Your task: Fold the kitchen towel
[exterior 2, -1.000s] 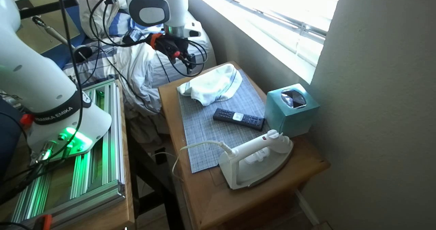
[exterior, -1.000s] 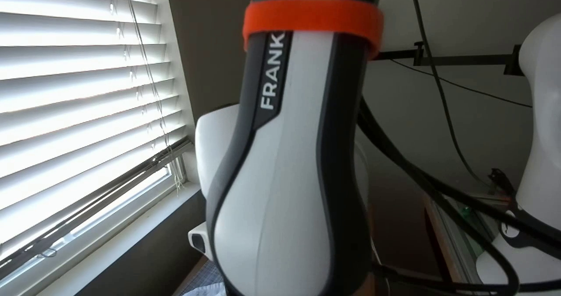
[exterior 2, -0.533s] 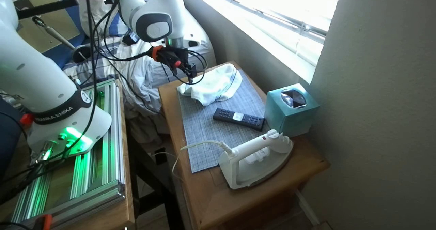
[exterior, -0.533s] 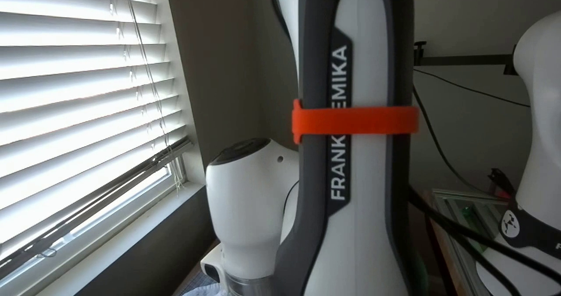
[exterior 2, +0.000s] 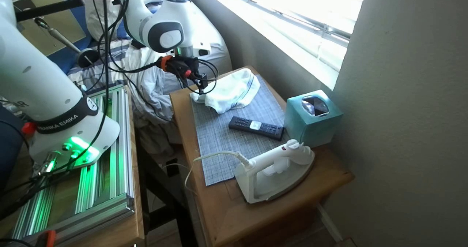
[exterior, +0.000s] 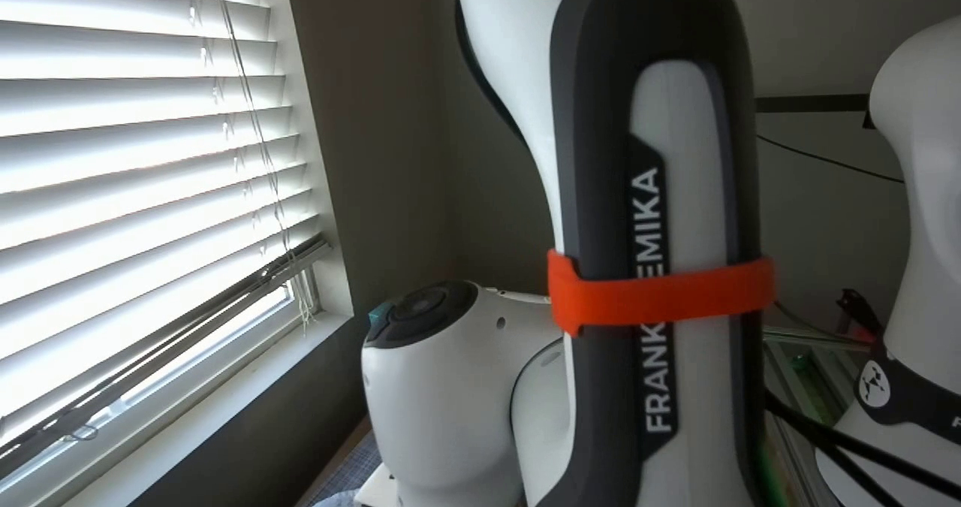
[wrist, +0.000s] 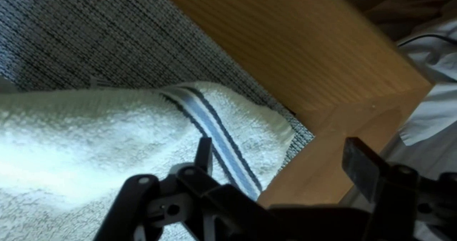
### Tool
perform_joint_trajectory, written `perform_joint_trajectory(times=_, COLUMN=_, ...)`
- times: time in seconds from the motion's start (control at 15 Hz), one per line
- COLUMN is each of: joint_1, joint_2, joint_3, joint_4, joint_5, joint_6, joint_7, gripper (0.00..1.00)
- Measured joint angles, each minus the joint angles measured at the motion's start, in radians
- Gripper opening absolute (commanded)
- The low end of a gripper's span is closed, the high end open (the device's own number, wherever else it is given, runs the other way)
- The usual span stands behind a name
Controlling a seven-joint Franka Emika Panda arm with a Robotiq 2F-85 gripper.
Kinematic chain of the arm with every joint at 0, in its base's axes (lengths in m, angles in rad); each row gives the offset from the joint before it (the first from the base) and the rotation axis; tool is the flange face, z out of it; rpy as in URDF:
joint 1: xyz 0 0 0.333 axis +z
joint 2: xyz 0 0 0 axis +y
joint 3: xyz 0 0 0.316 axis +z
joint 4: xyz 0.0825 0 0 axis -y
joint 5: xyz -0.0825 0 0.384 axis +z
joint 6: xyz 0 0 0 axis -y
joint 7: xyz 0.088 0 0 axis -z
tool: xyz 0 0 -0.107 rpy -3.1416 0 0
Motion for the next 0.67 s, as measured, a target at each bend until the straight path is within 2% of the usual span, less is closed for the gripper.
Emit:
perform_joint_trajectory(times=0.27, joint_1=0.06, joint_2=0.027, joint_3=-0.043, joint_4=0.012, joint_5=-0.011, joint_6=0.0, joint_7=0.038, gripper=0.33)
perform_joint_trajectory(times=0.53, joint_1=0.091, joint_2=0.052, joint_3=-0.066, joint_4=0.033, joint_5=-0.013, joint_6=0.001, joint_7=0.067, gripper=0.06)
perform_joint_trajectory(times=0.6, joint_1=0.096, joint_2=0.055, joint_3=-0.069, joint_4=0.037, joint_5=-0.013, joint_6=0.001, joint_7=0.072, gripper=0.0)
perform_joint_trajectory(times=0.67, joint_1=0.098, joint_2=0.055, joint_3=-0.069, joint_4=0.038, joint_5=-0.013, joint_6=0.001, joint_7=0.076, gripper=0.0)
